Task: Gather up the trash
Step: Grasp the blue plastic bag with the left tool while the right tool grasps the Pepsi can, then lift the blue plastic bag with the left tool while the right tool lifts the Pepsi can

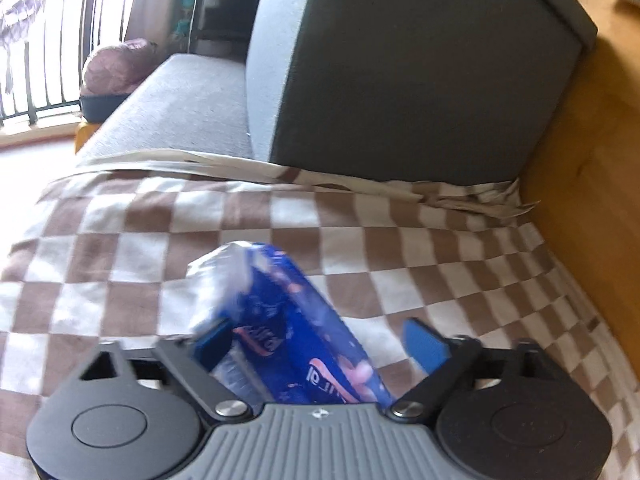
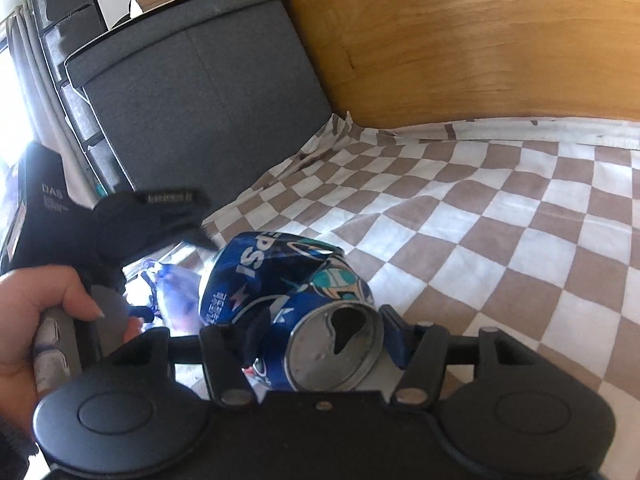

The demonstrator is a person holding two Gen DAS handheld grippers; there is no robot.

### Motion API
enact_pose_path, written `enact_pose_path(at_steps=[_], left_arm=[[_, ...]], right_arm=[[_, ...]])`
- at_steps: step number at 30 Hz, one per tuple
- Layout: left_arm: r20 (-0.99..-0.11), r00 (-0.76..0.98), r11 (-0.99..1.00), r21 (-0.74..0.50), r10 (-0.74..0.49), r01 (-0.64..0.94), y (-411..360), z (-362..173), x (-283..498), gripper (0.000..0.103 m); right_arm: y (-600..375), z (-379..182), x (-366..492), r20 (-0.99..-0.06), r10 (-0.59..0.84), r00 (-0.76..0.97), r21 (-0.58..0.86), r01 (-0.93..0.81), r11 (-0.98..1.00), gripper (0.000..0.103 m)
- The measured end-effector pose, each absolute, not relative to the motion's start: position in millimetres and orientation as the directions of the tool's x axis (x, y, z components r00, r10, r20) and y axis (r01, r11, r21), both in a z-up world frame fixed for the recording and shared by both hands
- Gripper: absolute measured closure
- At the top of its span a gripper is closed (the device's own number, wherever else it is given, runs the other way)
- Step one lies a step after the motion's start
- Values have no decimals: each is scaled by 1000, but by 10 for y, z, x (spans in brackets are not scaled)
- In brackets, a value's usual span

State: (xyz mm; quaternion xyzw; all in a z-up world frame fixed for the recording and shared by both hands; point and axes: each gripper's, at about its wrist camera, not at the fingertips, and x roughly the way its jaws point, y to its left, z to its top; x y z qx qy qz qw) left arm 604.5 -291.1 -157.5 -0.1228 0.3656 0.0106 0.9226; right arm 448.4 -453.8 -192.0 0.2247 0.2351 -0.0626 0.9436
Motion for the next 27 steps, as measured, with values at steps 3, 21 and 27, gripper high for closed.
enact_pose_path(at_steps=[3, 21, 27], left_arm=[[-698, 714, 967, -216, -57, -134, -2774, -1638, 6001, 45], [-560, 805, 981, -128, -195, 149, -2344, -1347, 5140, 92], [-537, 810, 972, -125, -234, 197, -2109, -1282, 4823, 92]], right_arm=[[-4550, -1899, 4460, -467, -30, 884, 385, 234, 893, 45], [-4412, -1758, 4360, -410, -7, 912, 353, 165, 921, 48], [-4192, -1682, 4329, -410, 136, 902, 334, 9, 943, 48]])
